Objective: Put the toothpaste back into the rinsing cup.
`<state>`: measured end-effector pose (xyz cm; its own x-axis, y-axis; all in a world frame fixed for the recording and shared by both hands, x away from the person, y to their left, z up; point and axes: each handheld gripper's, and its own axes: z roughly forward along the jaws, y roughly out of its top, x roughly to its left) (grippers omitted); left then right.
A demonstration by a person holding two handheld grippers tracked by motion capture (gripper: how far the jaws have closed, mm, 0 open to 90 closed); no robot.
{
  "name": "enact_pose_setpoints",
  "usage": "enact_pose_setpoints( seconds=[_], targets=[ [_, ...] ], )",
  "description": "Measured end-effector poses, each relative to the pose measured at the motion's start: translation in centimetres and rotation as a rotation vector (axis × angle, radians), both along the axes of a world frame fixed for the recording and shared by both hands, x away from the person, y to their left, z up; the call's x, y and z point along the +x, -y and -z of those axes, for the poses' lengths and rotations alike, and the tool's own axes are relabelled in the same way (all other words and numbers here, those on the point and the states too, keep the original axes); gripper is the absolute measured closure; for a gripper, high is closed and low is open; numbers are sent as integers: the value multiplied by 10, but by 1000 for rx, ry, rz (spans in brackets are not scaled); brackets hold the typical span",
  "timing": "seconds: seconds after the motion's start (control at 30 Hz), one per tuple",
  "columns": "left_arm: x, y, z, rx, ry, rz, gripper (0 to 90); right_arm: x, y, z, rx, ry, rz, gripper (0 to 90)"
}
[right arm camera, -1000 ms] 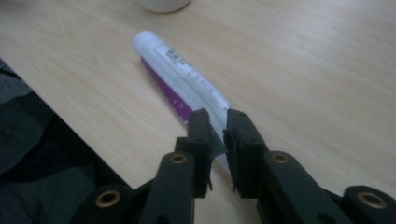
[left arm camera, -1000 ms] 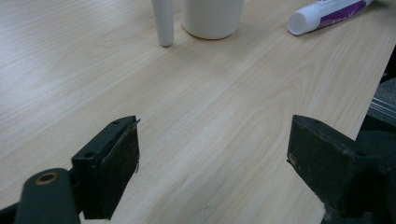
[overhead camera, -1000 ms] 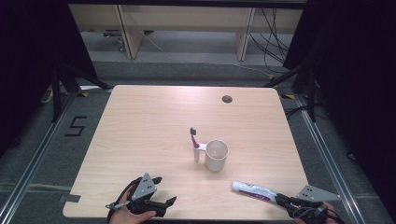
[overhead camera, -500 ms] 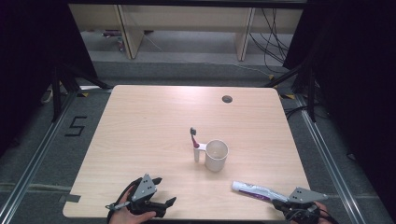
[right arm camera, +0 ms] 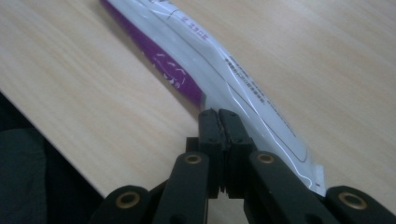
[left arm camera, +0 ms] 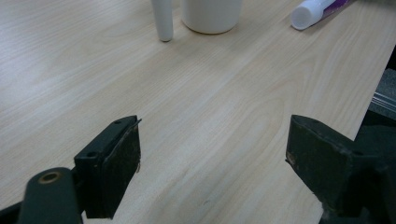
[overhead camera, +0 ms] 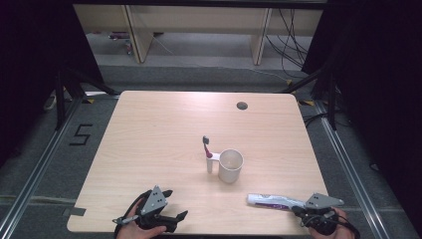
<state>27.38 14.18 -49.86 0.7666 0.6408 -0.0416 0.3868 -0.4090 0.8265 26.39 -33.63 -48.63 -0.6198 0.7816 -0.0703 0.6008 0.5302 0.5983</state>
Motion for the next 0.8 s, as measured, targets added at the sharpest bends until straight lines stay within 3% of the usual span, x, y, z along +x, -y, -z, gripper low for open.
enact_pose_setpoints(
  seconds=[0.17, 0.2, 0.27, 0.3, 0.37, 0.47, 0.5, 0.53, 0.6, 0.77, 0.8],
  targets=[
    [-1, 0, 0, -1, 3, -1, 174, 19, -1, 0, -22, 13, 6, 884],
    [0, -2, -1, 28, 8, 6, 174, 22, -3, 1, -16, 11, 21, 884],
    [0, -2, -1, 33, 7, 5, 174, 33, -5, 1, -35, 22, 1, 884],
    [0, -2, -1, 30, 7, 5, 174, 42, -9, 1, -43, 13, 0, 884],
    [0, -2, -1, 29, 6, 5, 174, 47, -10, 2, -48, 17, -2, 882],
    [-2, 1, 0, -15, 1, -3, 174, 62, -15, 1, -59, 19, -2, 881],
    [-1, 1, 0, -15, 2, -4, 174, 68, -17, 1, -61, 23, -3, 880],
    [0, -1, 0, 17, 7, 6, 174, 71, -19, 1, -63, 22, 0, 880],
    [-1, 0, 1, -10, 8, 6, 174, 80, -23, 1, -66, 13, 15, 877],
    [-2, 1, 1, -13, 4, 3, 174, 98, -31, -1, -73, 17, 12, 869],
    [-2, 0, 0, 2, -1, 6, 174, 102, -33, 0, -79, 21, 5, 867]
  ],
)
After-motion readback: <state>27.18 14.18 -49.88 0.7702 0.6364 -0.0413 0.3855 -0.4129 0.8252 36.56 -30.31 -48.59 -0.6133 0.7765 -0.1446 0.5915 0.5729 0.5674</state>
